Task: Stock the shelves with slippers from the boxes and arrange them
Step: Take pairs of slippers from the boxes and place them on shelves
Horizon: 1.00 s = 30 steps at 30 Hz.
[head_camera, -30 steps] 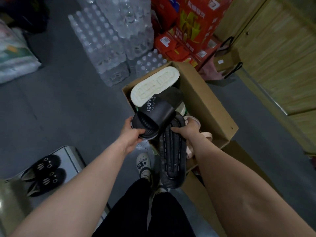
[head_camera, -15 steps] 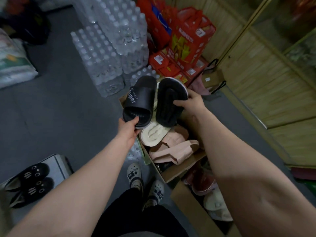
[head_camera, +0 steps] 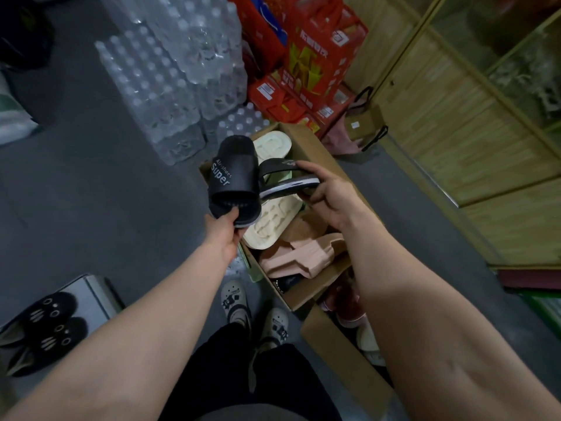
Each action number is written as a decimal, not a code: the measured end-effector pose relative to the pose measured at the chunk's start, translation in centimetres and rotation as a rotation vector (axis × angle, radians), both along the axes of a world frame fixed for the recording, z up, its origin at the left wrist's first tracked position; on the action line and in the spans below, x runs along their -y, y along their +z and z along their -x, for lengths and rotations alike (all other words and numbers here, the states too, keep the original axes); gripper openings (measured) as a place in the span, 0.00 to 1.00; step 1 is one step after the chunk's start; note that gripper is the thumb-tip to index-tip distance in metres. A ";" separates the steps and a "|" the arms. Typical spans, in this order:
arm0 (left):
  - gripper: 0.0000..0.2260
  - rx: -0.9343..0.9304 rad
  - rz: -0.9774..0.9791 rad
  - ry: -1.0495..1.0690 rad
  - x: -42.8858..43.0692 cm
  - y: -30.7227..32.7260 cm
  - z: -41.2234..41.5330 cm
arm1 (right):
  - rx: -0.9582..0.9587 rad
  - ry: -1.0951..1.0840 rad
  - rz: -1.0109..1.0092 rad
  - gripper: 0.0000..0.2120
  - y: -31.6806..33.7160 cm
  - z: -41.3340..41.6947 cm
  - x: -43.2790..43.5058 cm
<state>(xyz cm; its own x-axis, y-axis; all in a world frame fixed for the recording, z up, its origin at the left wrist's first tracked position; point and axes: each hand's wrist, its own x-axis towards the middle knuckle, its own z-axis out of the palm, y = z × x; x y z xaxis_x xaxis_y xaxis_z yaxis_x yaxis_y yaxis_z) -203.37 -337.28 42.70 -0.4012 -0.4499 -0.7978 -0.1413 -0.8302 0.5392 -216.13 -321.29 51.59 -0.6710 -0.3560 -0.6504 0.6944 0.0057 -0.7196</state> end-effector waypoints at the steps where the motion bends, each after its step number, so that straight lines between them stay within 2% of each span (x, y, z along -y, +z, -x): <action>1: 0.20 -0.004 -0.001 -0.006 0.1 0.1 0.1 | 0.055 -0.038 0.056 0.33 0.0 -0.1 -0.5; 4: 0.20 -0.026 -0.007 -0.032 0.1 0.6 0.0 | 0.186 -0.142 0.157 0.18 -0.5 -0.8 -1.3; 5: 0.20 -0.023 -0.004 -0.043 -0.2 0.8 -0.2 | 0.182 -0.135 0.114 0.15 -0.7 -1.2 -1.3; 8: 0.21 -0.019 0.023 -0.050 -1.5 1.7 -0.8 | 0.225 0.063 -0.186 0.18 -1.7 -2.3 -1.8; 11: 0.21 -0.011 0.048 -0.029 -3.1 2.6 -2.2 | 0.366 0.140 -0.307 0.13 -2.1 -3.6 -3.1; 12: 0.21 -0.002 0.056 -0.012 -3.6 2.8 -2.9 | 0.357 0.126 -0.310 0.15 -2.3 -4.1 -3.7; 15: 0.20 0.036 0.113 0.044 -5.7 3.3 -5.4 | 0.203 0.110 -0.228 0.35 -3.5 -5.7 -5.4; 16: 0.21 0.044 0.141 0.066 -6.7 3.4 -6.3 | 0.175 0.114 -0.179 0.38 -3.6 -6.3 -6.1; 19: 0.29 0.003 0.196 0.119 -10.4 3.8 -8.9 | 0.111 0.174 -0.098 0.37 -3.1 -7.6 -8.4; 23: 0.35 -0.078 0.217 0.159 -14.7 4.5 -12.1 | 0.076 0.258 -0.093 0.38 -4.7 -8.1 -11.4; 26: 0.36 -0.099 0.241 0.220 -17.3 4.6 -14.6 | 0.083 0.314 -0.017 0.38 -3.8 -9.8 -13.0; 30: 0.35 -0.094 0.275 0.294 -20.3 5.1 -18.2 | 0.070 0.382 0.038 0.32 -2.7 -12.8 -14.8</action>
<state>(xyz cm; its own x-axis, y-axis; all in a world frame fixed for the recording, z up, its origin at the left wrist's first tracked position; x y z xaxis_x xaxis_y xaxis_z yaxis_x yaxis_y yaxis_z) -185.13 -317.01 47.80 -0.2891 -0.7474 -0.5981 0.1411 -0.6512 0.7456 -203.31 -306.52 48.85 -0.4397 -0.5965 -0.6714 0.6952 0.2472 -0.6750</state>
